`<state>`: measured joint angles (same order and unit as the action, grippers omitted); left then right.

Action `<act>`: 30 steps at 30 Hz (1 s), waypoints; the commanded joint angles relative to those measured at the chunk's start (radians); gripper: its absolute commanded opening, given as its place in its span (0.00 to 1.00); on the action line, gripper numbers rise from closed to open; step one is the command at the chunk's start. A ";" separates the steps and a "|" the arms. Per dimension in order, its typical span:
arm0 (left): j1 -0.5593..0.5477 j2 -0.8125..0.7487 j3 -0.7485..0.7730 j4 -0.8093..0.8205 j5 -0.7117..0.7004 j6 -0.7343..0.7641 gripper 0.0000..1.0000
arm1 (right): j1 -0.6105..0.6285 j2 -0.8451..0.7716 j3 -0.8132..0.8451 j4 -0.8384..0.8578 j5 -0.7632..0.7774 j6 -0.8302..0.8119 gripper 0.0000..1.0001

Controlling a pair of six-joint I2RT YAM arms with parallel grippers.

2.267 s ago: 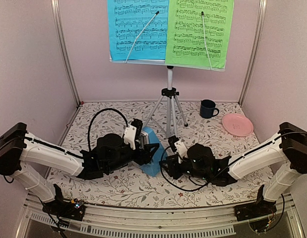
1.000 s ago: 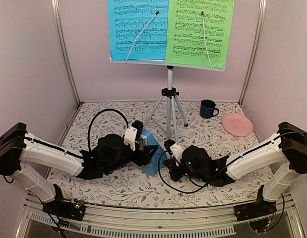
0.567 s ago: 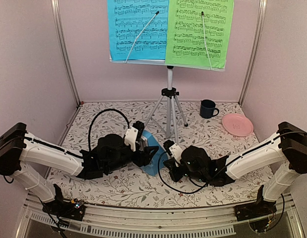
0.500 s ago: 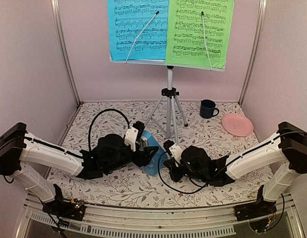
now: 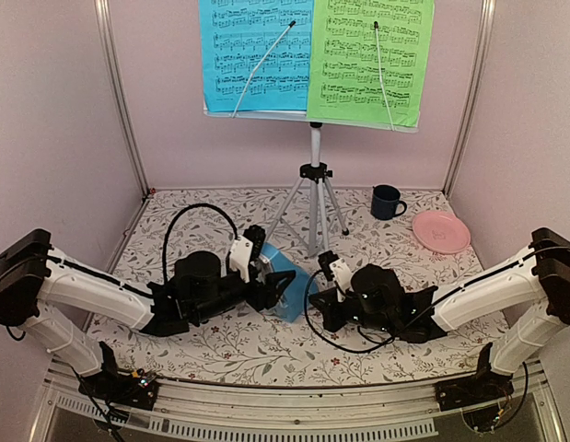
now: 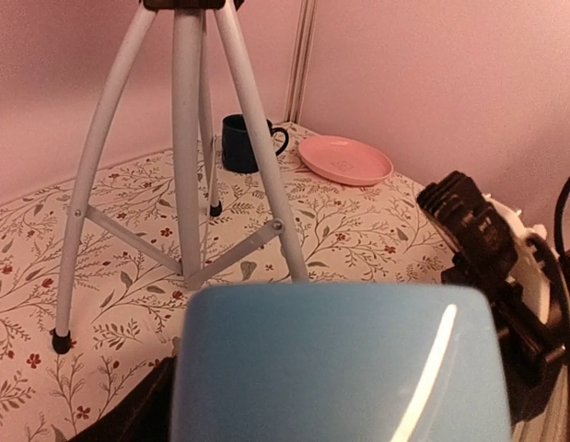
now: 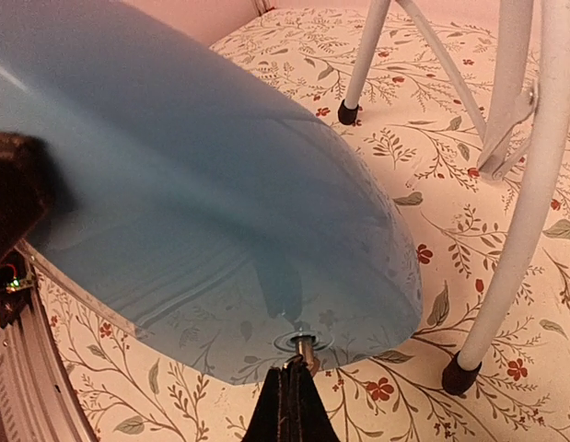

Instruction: Set up the instrument practice props

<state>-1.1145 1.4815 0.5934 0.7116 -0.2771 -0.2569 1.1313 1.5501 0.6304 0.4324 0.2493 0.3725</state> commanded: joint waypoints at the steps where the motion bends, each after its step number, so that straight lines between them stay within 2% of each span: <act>1: -0.048 -0.037 -0.015 0.252 0.128 0.024 0.00 | -0.089 -0.039 -0.039 0.120 -0.016 0.177 0.00; 15: -0.080 -0.041 -0.060 0.355 0.162 0.080 0.00 | -0.209 -0.056 -0.165 0.391 -0.201 0.481 0.00; 18: -0.082 -0.042 -0.057 0.351 0.144 0.079 0.00 | -0.212 -0.047 -0.168 0.410 -0.229 0.499 0.00; 22: -0.081 -0.035 -0.003 0.235 0.039 0.073 0.00 | -0.212 -0.058 -0.165 0.402 -0.264 0.417 0.00; 28: -0.079 -0.054 0.054 0.117 -0.092 0.075 0.00 | -0.190 -0.143 -0.232 0.375 -0.205 0.267 0.38; 30: -0.081 -0.063 0.088 0.067 -0.131 0.104 0.00 | -0.175 -0.177 -0.248 0.366 -0.180 0.198 0.48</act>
<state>-1.1969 1.4803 0.5873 0.7715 -0.2958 -0.1852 0.9306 1.4464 0.4164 0.7895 0.0181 0.7170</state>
